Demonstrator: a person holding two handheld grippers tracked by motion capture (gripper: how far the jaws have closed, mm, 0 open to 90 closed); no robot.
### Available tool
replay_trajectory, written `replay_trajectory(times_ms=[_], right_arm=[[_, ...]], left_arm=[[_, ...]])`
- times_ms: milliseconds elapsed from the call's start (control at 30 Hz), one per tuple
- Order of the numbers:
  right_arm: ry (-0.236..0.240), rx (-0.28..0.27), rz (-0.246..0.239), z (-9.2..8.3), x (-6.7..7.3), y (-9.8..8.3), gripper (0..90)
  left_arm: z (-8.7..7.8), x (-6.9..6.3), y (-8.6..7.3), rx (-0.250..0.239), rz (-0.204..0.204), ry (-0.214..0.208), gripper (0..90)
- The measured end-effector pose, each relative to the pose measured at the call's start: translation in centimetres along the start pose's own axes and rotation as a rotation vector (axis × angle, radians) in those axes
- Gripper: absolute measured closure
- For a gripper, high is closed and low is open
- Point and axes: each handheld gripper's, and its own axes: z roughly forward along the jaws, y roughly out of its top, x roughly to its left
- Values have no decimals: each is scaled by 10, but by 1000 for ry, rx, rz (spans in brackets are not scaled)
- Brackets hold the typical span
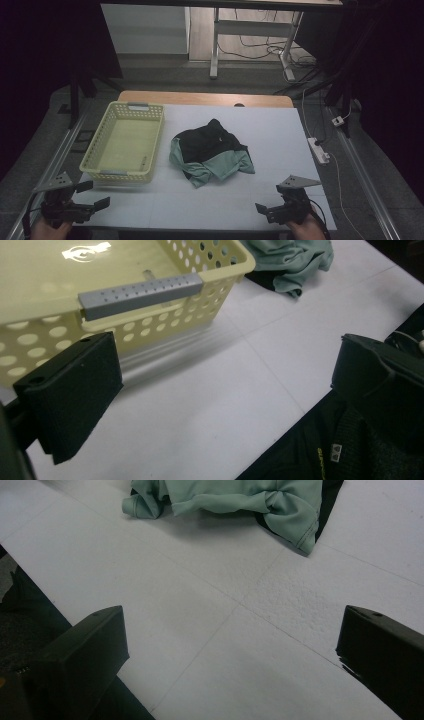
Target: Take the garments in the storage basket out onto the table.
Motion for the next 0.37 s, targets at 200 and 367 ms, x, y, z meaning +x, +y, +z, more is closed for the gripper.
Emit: replay_trajectory(times_ms=[200, 367], right_arm=[[-3, -1, -1, 0, 1, 0, 0], [-9, 8, -5, 1, 1, 0, 0]], left_arm=[[-4, -1, -4, 43, 0, 47, 0], [-5, 2, -5, 30, -35, 30, 0]])
